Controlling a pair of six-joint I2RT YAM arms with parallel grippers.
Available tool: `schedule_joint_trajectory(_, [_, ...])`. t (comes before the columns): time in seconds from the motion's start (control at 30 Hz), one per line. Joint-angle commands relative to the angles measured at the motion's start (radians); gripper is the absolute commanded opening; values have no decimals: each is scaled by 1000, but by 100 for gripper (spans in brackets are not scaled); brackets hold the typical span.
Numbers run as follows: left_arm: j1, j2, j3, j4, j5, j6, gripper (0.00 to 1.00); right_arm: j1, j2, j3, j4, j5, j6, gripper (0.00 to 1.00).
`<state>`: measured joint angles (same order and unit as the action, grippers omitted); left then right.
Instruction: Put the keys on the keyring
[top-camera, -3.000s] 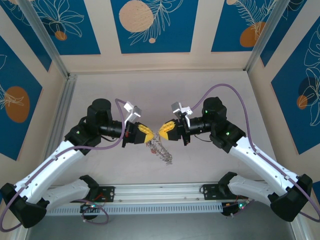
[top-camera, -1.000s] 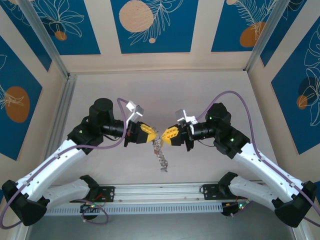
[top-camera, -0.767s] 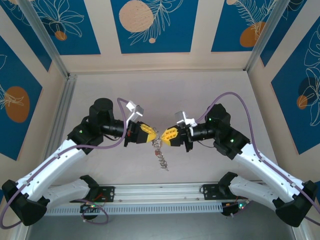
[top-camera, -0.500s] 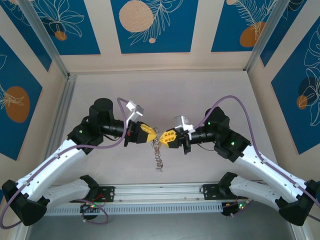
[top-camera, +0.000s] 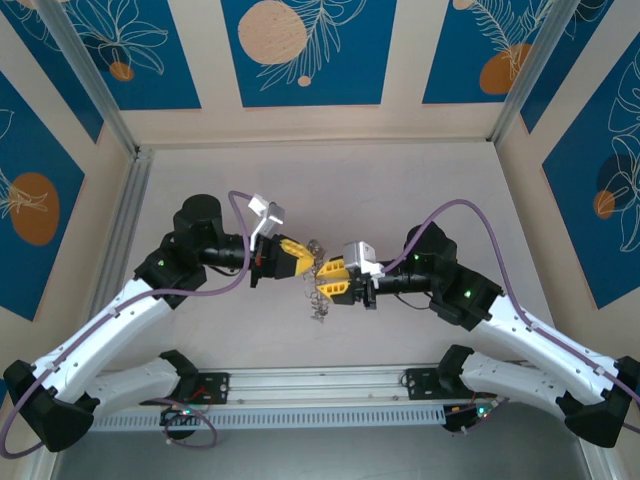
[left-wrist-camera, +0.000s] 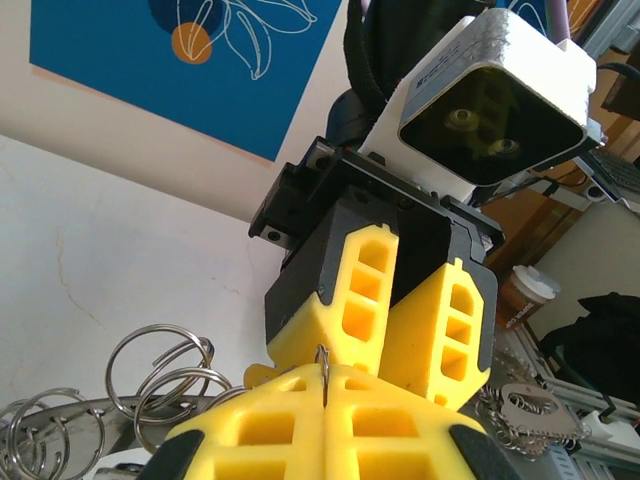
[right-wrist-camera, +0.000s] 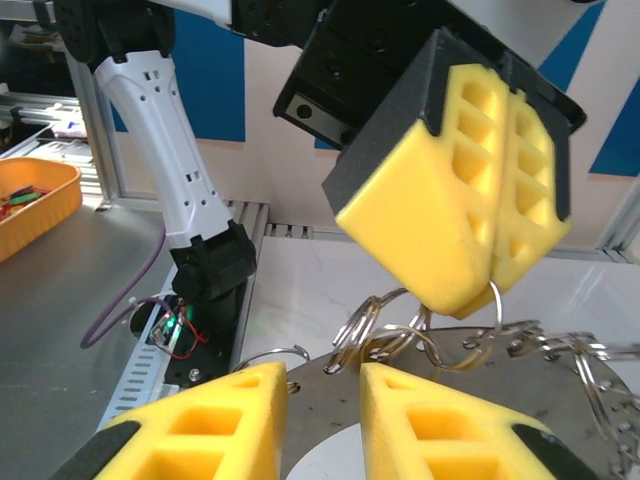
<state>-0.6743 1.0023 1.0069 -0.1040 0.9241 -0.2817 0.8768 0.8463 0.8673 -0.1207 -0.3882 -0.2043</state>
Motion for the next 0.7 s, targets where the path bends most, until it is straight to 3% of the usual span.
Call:
schedule_joint_trajectory(0.0, [4, -30, 7, 42, 5, 26, 0, -12, -42, -15, 19, 62, 52, 27])
schedule_joint_trajectory(0.2, [5, -34, -2, 45, 25, 60, 0, -69, -64, 12, 30, 24, 143, 32])
schedule_joint_trajectory(0.67, [5, -60, 12, 37, 62, 126, 0, -87, 29, 75, 133, -123, 273, 29])
